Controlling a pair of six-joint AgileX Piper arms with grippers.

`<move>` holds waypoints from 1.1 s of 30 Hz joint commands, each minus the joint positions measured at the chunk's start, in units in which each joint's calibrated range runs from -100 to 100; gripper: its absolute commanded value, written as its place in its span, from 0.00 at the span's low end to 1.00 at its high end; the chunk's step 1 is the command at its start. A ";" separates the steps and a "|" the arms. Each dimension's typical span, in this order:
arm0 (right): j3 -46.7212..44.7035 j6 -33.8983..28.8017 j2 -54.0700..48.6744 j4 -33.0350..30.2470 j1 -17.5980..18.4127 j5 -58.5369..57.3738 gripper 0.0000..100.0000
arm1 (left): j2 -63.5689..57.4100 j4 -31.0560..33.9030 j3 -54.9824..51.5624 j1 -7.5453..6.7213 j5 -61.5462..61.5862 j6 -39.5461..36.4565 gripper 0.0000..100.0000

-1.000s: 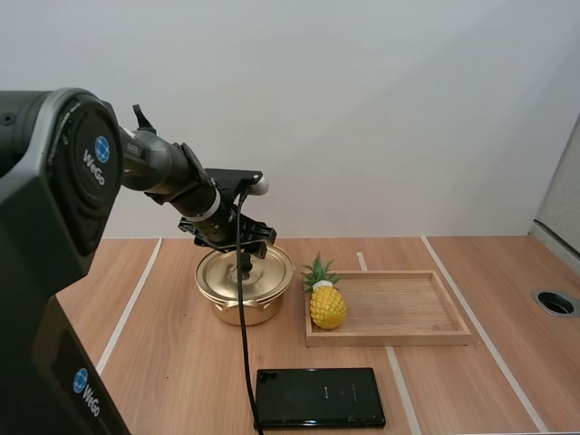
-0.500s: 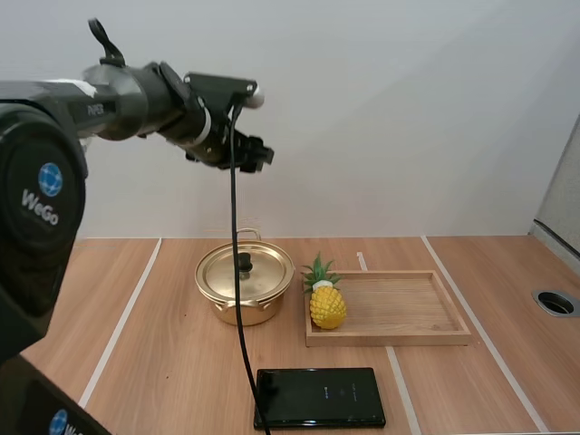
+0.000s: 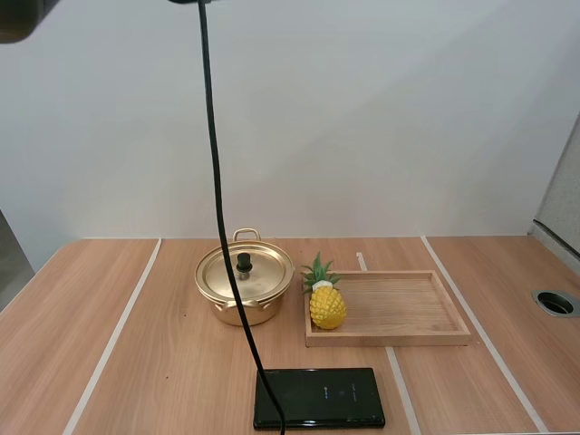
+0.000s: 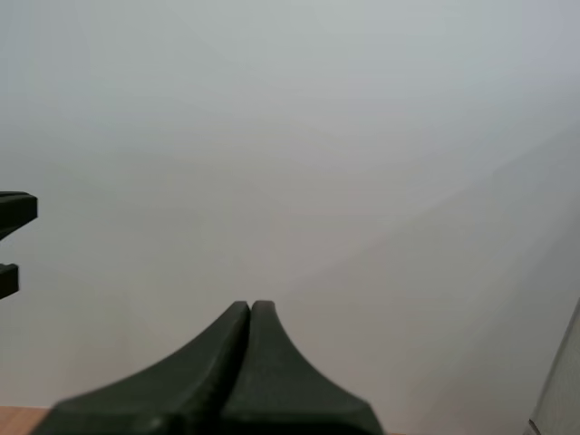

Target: Open the pot, put the grape inside, and close it

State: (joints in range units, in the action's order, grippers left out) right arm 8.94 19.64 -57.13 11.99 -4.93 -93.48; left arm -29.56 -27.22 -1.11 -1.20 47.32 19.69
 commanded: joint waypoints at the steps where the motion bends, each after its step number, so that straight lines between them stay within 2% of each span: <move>1: -0.09 0.71 -0.61 0.07 -0.18 6.36 0.00 | -5.14 1.53 0.64 0.00 -2.92 -1.95 0.00; 6: -0.09 1.85 -0.61 0.47 -0.18 12.49 0.00 | -12.28 6.92 0.64 0.00 -10.38 -6.26 0.00; 14: -0.09 1.85 -0.61 5.03 -0.18 15.06 0.00 | -21.47 7.31 0.15 0.00 -20.18 -14.50 0.00; 22: -0.38 1.97 -1.27 5.35 -0.18 20.68 0.00 | -30.91 7.31 -9.83 0.00 -36.96 -16.65 0.00; 26: -6.08 3.07 -4.55 6.37 -0.18 27.86 0.00 | -35.11 7.31 -15.65 0.00 -44.94 -16.78 0.00; 33: -23.68 8.35 -14.76 11.15 -0.18 39.23 0.00 | -39.53 7.31 -19.62 0.00 -46.49 -16.90 0.00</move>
State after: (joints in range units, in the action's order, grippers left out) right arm -10.60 25.80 -68.73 21.17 -4.93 -58.83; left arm -67.90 -19.93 -19.80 -1.20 2.39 3.72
